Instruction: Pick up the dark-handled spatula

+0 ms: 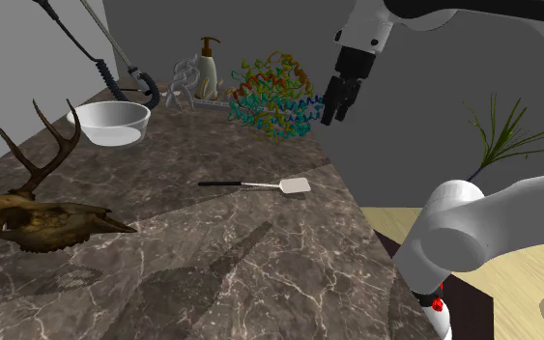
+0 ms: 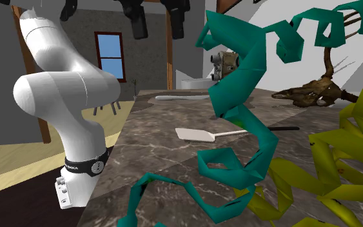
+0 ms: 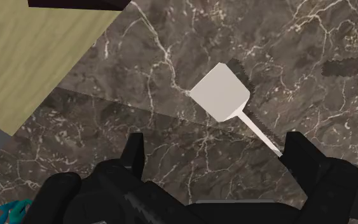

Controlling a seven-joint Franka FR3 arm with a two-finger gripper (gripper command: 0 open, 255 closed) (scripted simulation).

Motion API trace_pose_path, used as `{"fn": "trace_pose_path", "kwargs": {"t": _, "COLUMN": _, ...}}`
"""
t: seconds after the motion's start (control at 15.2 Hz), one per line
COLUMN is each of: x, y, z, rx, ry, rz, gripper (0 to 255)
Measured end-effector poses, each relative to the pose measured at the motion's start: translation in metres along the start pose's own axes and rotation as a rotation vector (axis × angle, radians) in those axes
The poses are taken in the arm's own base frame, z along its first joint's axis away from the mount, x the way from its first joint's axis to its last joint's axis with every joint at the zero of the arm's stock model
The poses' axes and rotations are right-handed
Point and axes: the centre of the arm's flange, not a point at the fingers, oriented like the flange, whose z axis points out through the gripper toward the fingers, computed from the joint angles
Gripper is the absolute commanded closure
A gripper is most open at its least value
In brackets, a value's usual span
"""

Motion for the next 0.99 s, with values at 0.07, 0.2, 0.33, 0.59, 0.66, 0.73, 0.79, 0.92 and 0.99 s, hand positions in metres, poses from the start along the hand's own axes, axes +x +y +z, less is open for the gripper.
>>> {"fn": "trace_pose_path", "kwargs": {"t": 0.07, "x": 0.0, "y": 0.0, "z": 0.0, "rx": 0.0, "ry": 0.0, "rz": 0.0, "gripper": 0}}
{"fn": "trace_pose_path", "kwargs": {"t": 0.2, "x": 0.009, "y": -0.007, "z": 0.01, "rx": -0.006, "ry": -0.002, "rz": -0.054, "gripper": 0}}
{"fn": "trace_pose_path", "kwargs": {"t": 0.33, "x": 0.025, "y": -0.018, "z": 0.026, "rx": -0.016, "ry": -0.005, "rz": -0.134, "gripper": 0}}
{"fn": "trace_pose_path", "kwargs": {"t": 0.59, "x": 0.057, "y": -0.047, "z": 0.063, "rx": -0.037, "ry": -0.011, "rz": -0.311, "gripper": 0}}
{"fn": "trace_pose_path", "kwargs": {"t": 0.66, "x": 0.064, "y": -0.056, "z": 0.072, "rx": -0.043, "ry": -0.012, "rz": -0.356, "gripper": 0}}
{"fn": "trace_pose_path", "kwargs": {"t": 0.73, "x": 0.069, "y": -0.062, "z": 0.08, "rx": -0.048, "ry": -0.014, "rz": -0.4, "gripper": 0}}
{"fn": "trace_pose_path", "kwargs": {"t": 0.79, "x": 0.074, "y": -0.072, "z": 0.089, "rx": -0.054, "ry": -0.015, "rz": -0.446, "gripper": 0}}
{"fn": "trace_pose_path", "kwargs": {"t": 0.92, "x": 0.083, "y": -0.084, "z": 0.107, "rx": -0.065, "ry": -0.018, "rz": -0.535, "gripper": 0}}
{"fn": "trace_pose_path", "kwargs": {"t": 0.99, "x": 0.088, "y": -0.094, "z": 0.118, "rx": -0.07, "ry": -0.02, "rz": -0.581, "gripper": 0}}
